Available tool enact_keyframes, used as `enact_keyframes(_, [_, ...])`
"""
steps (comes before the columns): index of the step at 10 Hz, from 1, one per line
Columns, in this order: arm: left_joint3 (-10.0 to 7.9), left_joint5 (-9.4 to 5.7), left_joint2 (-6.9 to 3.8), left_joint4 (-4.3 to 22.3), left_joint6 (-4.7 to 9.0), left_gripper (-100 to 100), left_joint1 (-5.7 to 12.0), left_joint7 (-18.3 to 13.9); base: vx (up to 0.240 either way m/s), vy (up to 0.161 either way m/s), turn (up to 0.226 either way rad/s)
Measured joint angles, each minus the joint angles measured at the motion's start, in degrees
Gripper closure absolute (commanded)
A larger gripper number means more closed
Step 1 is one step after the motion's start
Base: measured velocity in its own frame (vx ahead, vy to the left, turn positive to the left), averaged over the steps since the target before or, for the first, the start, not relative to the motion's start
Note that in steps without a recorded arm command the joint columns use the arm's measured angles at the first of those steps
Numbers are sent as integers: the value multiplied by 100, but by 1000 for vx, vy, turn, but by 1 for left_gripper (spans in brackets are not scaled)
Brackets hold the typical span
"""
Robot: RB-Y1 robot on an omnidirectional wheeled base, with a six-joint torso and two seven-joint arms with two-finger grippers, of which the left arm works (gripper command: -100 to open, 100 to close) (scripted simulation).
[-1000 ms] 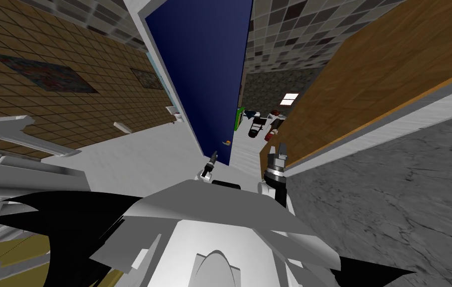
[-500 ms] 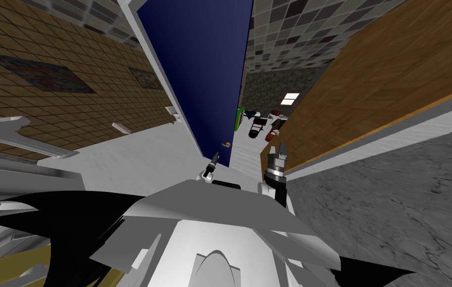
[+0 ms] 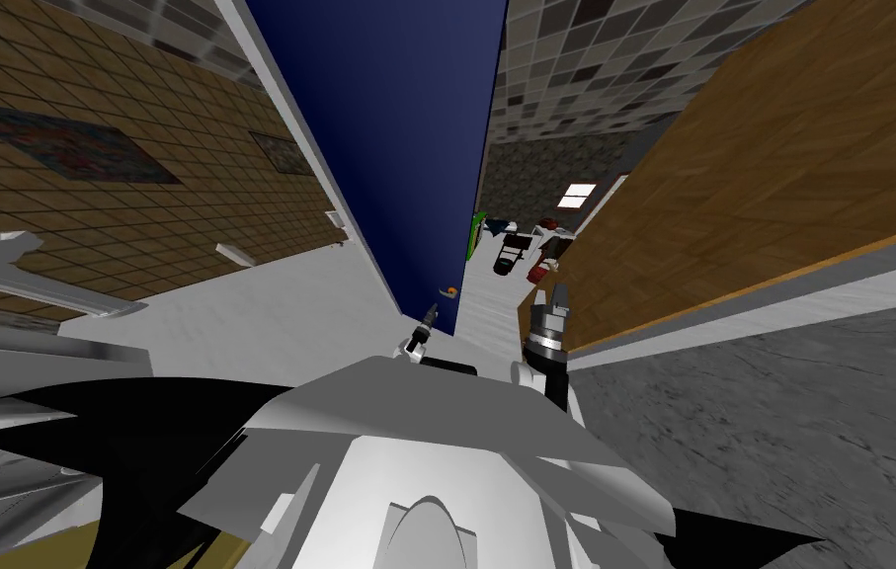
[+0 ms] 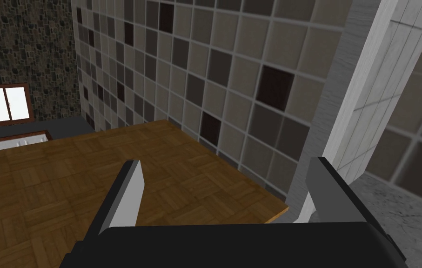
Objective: Push the door open
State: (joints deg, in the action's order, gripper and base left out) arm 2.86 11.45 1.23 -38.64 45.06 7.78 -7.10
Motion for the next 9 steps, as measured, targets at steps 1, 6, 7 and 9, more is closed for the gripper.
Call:
enact_keyframes(1, [13, 5, -83, -115, -55, -100, -58, -2, 193, -56, -34])
enact_keyframes(6, [-59, -55, -249, 85, 54, -100, 9, 60, 192, -59, -24])
enact_keyframes(7, [-67, -63, -215, 86, 61, -100, 2, 67, 198, -44, -21])
enact_keyframes(9, [-112, -96, -54, 251, 133, -100, 87, 109, 143, -38, -16])
